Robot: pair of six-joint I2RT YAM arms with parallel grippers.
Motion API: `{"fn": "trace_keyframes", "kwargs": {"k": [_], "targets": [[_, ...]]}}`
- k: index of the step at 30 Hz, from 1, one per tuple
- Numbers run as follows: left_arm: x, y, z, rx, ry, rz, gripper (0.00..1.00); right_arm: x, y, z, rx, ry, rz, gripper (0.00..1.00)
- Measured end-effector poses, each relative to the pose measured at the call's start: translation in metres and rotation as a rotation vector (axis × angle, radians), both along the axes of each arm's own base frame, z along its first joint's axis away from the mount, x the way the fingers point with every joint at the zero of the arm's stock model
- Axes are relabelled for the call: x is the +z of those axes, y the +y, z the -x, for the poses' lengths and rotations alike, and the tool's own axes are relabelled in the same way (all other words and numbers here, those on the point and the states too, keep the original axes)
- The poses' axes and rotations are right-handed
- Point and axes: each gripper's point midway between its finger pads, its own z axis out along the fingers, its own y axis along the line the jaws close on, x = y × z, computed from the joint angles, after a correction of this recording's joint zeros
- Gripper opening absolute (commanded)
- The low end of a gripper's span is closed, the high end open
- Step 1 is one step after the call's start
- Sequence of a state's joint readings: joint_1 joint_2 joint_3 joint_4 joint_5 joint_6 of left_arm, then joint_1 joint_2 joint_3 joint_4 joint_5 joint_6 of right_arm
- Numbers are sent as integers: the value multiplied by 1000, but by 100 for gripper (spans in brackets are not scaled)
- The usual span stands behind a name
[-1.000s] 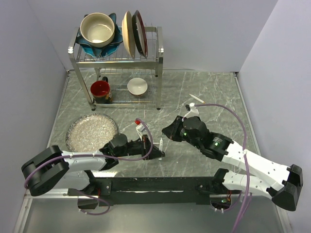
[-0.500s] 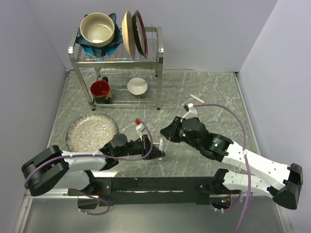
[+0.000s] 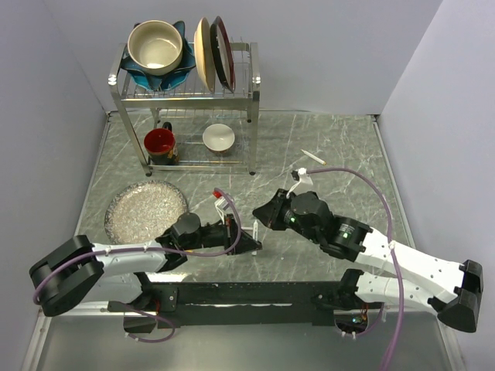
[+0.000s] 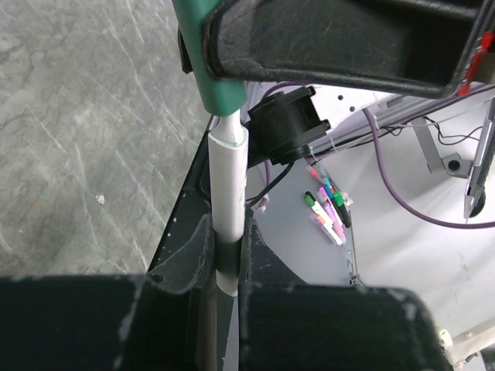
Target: Insert the pens into the pen caps
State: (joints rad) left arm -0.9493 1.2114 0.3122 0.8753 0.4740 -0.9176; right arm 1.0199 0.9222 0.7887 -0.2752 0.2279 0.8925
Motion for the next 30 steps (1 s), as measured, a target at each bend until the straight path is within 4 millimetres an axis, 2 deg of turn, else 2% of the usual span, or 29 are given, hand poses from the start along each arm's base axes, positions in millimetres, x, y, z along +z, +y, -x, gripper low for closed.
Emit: {"fn": "trace_keyframes", "kwargs": {"k": [10,16,19,23,26,30], "targets": [[21,6,9,-17,-50,47,1,21,3,21,90,-89,-132,0],[23,8,12,-26,-59,48,1,24,7,27,130,-137,-143,0],[29,11,14,-28,-81,58,1,30,10,31,151,-165,-161,8],[38,16,20,-40,-125,72,1,41,12,40,188,-208,-214,30],[48,22,24,-46,-178,91,1,52,13,51,238,-229,-259,42],[71,28,23,-21,-259,145,1,51,16,62,297,-232,-256,51]]}}
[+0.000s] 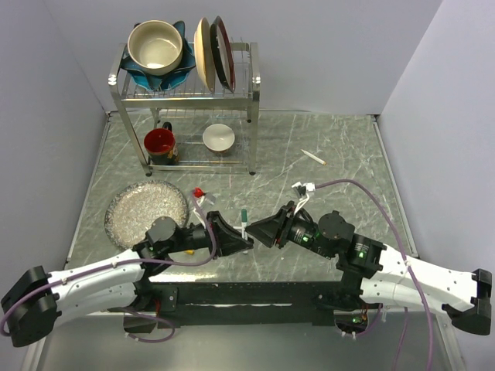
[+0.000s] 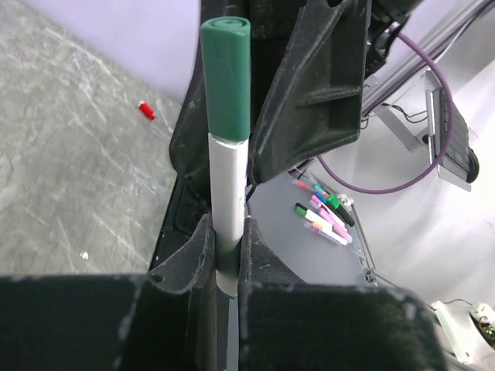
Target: Insert the pens into the pen caps
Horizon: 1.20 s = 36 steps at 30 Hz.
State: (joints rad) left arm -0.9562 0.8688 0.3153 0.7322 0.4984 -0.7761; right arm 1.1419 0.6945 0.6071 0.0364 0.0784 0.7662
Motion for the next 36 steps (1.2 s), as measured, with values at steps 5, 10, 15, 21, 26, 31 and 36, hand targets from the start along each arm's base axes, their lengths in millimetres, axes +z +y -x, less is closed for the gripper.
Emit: {"fn": "trace_keyframes", "kwargs": {"k": [5,10,15,21,26,31,36], "targets": [[4,3,3,-4,-38,6,1,0,2,5,31,-14,10,62],[3,6,6,-15,-63,-14,1,14,2,10,70,-59,15,77],[8,8,13,-46,-99,-34,1,54,1,14,103,-147,-1,79],[8,12,23,-94,-127,-51,1,92,10,9,113,-229,7,69],[9,14,28,-115,-143,-50,1,97,22,6,133,-247,39,62],[9,15,30,-126,-149,-53,1,83,35,4,162,-232,86,58],[11,16,31,-129,-159,-47,1,67,43,5,192,-211,127,55]]}}
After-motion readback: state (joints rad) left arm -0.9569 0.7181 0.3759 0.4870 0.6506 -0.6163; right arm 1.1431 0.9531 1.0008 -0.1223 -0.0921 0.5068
